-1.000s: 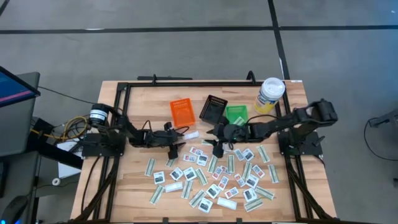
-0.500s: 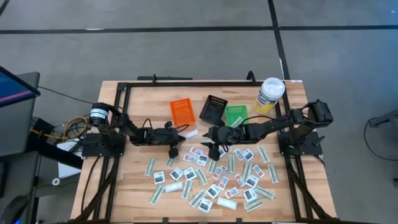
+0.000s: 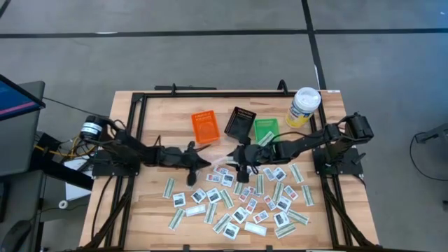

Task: Pick & Place First Aid Supplies
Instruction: Put the green bandage pack into the green basket

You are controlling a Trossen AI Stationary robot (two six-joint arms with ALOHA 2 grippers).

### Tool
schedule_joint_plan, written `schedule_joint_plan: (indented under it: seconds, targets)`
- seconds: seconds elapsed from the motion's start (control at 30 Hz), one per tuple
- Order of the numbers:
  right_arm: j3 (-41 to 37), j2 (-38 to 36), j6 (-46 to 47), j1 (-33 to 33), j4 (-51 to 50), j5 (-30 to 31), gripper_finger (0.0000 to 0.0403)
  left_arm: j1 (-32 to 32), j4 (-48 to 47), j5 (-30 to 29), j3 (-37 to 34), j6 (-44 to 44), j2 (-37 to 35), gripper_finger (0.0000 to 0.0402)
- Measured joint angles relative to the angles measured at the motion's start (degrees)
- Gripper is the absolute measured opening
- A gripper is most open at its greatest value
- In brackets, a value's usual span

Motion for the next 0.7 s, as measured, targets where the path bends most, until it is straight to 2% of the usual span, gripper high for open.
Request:
schedule_joint_plan:
  seconds: [0.1,0.23,0.33,0.5,0.7]
  targets:
    - [0.09,0.54,-5.15,1.68,2.86,1.48,0.0166,-0.31,0.1,1.65,0.02,-2.28,-1.99,0.0006]
    - [0.22,1.11,-5.8,2.83,7.37,2.07,0.0166,-0.35,0.06,3.83,0.02,-4.52,-3.48,0.0005]
    - [0.01,1.95,-6.81,2.72,7.14,1.9,0.0165,-0.33,0.3,4.18,0.07,-5.71,-3.9,0.0007]
    - [0.09,1.76,-7.2,2.07,7.45,2.82,0.0166,-0.37,0.87,8.89,0.05,-5.74,-3.93,0.0005]
    - [0.09,1.77,-8.66,2.08,7.35,-1.58,0.0171,-0.37,1.76,8.67,0.07,-5.28,-3.95,0.0008]
